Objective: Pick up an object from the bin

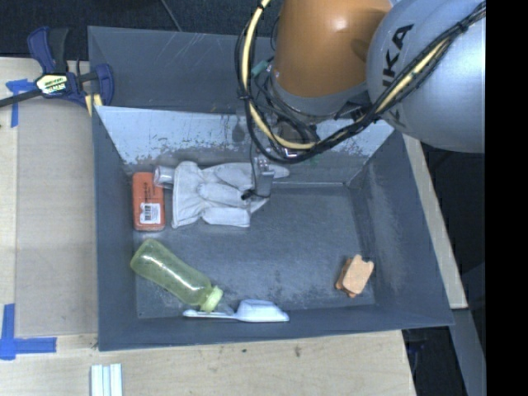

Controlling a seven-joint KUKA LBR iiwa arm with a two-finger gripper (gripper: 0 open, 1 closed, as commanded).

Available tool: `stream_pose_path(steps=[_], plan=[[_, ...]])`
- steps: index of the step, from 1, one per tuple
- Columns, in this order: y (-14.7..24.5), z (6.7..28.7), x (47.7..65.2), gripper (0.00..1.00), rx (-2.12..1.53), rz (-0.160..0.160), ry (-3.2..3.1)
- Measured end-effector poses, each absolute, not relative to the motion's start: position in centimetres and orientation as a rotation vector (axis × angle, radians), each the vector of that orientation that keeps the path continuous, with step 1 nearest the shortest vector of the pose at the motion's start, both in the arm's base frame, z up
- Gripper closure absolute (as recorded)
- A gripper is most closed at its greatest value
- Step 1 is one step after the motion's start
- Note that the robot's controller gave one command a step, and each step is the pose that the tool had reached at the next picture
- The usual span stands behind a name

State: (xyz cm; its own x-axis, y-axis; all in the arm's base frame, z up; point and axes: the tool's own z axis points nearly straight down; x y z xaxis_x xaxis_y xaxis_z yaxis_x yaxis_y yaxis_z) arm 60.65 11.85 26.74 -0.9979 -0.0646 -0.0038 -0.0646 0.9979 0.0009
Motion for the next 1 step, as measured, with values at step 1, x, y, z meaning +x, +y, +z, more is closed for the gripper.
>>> stream_pose_path(steps=[1], plan=[[12.33,24.63,60.71,0.0,0.077,0.001,3.137]])
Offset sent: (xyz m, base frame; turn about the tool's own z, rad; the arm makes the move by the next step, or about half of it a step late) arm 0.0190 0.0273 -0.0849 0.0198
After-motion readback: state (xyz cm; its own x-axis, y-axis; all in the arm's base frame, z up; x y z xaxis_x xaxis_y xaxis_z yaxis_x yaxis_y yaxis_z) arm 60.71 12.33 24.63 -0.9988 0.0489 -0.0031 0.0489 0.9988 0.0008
